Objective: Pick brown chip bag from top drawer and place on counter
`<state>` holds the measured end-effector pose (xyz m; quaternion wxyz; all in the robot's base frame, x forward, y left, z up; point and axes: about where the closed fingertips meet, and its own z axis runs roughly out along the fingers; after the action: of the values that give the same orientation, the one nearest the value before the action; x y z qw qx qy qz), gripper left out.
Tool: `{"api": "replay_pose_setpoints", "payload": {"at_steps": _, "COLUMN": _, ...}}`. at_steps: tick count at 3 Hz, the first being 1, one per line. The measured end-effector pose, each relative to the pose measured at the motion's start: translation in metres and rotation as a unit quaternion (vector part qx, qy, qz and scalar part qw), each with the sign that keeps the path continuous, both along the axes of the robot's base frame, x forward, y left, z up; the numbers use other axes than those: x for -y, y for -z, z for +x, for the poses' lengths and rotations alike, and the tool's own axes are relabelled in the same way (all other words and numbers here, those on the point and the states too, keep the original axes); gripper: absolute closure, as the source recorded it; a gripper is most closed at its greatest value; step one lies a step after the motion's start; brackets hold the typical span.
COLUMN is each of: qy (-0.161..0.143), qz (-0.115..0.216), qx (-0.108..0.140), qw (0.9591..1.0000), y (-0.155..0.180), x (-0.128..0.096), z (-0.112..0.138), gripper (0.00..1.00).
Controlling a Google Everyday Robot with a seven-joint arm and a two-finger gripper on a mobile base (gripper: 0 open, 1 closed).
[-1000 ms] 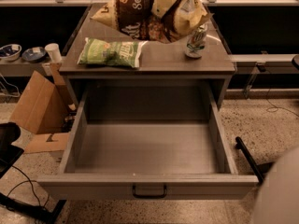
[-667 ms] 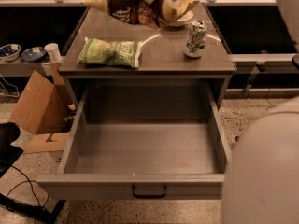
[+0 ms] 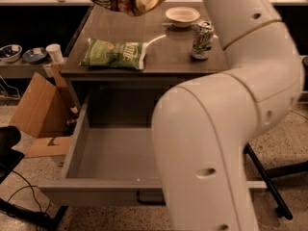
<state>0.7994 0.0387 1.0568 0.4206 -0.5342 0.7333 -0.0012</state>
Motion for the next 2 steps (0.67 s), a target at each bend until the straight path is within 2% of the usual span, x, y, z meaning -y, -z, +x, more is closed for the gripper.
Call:
{"api": "replay_pose_setpoints", "payload": {"at_steps": 1, "qy": 0.003, "qz": 0.018, "qx": 0.017, "qw": 0.9997, "y": 0.024, "x": -0.030, "z": 0.042, "gripper": 1.00}}
{"api": "replay_pose_setpoints", "payload": {"at_steps": 2, "qy": 0.017, "qz": 0.036, "qx": 0.040, "qw": 0.9984, "y": 0.072, "x": -0.065, "z": 0.095, "gripper": 1.00}}
